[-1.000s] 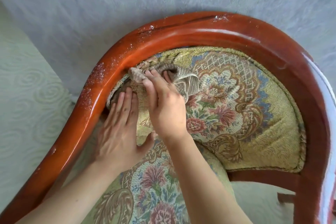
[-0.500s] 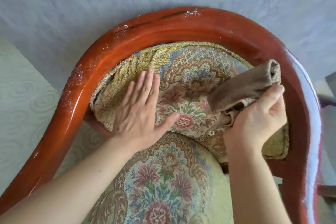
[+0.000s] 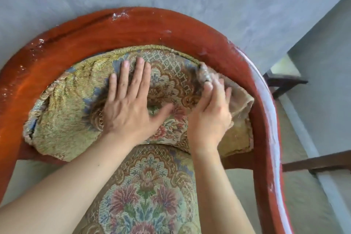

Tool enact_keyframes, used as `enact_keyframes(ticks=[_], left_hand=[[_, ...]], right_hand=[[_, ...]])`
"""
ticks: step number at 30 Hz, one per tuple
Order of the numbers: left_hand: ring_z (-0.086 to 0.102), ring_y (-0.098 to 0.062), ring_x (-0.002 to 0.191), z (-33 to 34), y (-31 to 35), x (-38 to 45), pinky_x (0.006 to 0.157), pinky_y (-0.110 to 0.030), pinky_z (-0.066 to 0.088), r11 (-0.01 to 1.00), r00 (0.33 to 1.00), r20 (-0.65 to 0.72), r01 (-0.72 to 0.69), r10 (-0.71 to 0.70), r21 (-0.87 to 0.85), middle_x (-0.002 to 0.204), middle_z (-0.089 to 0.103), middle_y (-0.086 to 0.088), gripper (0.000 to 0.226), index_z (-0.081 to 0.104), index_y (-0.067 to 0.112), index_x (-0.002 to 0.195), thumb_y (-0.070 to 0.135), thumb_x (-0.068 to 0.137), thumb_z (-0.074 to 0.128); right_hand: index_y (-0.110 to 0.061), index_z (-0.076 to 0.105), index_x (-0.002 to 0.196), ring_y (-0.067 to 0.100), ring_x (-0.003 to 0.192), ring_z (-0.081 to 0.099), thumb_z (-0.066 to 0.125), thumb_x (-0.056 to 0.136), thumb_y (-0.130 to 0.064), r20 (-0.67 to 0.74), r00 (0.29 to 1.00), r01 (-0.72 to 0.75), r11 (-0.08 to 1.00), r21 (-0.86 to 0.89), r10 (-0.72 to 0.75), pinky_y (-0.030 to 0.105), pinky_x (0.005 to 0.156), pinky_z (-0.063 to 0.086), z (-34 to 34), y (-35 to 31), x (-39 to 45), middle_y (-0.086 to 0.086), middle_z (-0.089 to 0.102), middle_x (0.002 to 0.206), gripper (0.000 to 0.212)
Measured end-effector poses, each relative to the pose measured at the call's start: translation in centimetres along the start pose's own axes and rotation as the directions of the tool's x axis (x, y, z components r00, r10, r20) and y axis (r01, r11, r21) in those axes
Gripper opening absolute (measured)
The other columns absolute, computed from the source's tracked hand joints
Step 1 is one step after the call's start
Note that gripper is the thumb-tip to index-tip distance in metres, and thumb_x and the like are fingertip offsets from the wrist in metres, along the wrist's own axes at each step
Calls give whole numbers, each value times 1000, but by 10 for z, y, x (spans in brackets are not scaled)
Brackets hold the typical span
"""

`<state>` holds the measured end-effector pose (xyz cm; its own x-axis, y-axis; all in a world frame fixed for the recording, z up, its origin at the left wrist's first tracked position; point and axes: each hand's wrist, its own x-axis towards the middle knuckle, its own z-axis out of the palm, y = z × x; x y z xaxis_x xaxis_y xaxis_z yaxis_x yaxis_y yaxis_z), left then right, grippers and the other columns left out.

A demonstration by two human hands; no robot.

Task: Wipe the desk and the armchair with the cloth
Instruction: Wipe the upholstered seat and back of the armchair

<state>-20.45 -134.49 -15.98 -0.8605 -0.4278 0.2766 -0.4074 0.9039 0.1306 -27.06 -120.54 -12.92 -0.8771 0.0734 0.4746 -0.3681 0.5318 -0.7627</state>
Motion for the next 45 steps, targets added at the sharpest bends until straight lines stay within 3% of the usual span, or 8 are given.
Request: enact_keyframes(ticks=[5, 14, 21, 27, 33, 37, 41, 45], left_hand=[[-8, -27, 156, 5, -9, 2, 126, -52, 8, 998, 998, -11, -55, 55, 28, 169, -11, -3, 103, -9, 14, 160, 84, 89, 18], [-6, -29, 156, 4, -6, 3, 126, -53, 8, 998, 998, 3, -56, 56, -24, 170, -2, -6, 99, 2, 12, 162, 63, 81, 29], [-5, -27, 156, 2, -14, 2, 126, -51, 7, 998, 998, 28, -64, 64, -11, 169, 12, -8, 95, 14, 10, 160, 63, 83, 28], [-16, -31, 154, -2, 8, -3, 125, -56, 0, 999, 1000, 24, 3, -2, -38, 168, -17, -7, 104, -11, 14, 160, 86, 88, 13], [-19, -28, 154, -8, 14, 5, 125, -55, -3, 997, 998, 19, -67, 67, -26, 167, -22, -5, 104, -15, 16, 159, 87, 87, 9], [-19, -26, 154, -13, 1, 11, 125, -50, -4, 994, 994, 16, -110, 110, 1, 167, -22, 1, 98, -17, 23, 159, 86, 88, 5], [-11, -22, 155, -19, -26, 12, 126, -51, 2, 991, 993, 7, -120, 120, 51, 168, -15, 1, 94, -14, 23, 160, 83, 90, 6], [-6, -20, 156, -20, -43, 11, 127, -48, 8, 978, 978, 6, -209, 209, 7, 169, -10, 0, 93, -9, 21, 161, 81, 93, 14]], right_hand=[[-7, 64, 129, -7, 133, 11, 41, 105, -27, -47, 997, 57, 998, 32, -55, 55, 113, 39, 40, -4, -1, 15, 58, 139, 38], [3, 67, 122, 38, 127, 56, 53, 102, -14, 101, 949, 305, 951, -53, -299, 44, 116, 36, 70, -32, -5, 24, 62, 130, 30], [-8, 67, 123, 14, 131, 50, 49, 104, -22, 259, 910, 285, 942, 179, -325, 33, 110, 42, 38, -37, -5, 8, 68, 128, 30], [-13, 68, 113, 9, 91, 72, 37, 105, -38, -4, 998, 59, 962, 266, -61, 30, 77, 59, -29, -11, -22, -15, 75, 99, 41], [-4, 58, 85, 7, 58, 52, 38, 107, -30, -488, 850, -82, 965, 250, 198, 18, 55, 35, -62, 4, -15, -3, 58, 69, 40], [-2, 69, 101, -10, 71, 61, 40, 106, -33, -450, 878, -114, 984, 136, 164, 5, 65, 44, -33, 5, -9, -2, 69, 75, 43], [-19, 64, 130, 25, 137, 49, 34, 106, -40, -135, 960, -237, 969, 65, 244, 41, 111, 41, 20, 4, -11, 9, 60, 139, 43], [-19, 64, 131, 13, 143, 32, 35, 106, -41, -141, 984, -101, 994, 43, 106, 38, 115, 35, 43, 0, -13, 6, 54, 145, 44]])
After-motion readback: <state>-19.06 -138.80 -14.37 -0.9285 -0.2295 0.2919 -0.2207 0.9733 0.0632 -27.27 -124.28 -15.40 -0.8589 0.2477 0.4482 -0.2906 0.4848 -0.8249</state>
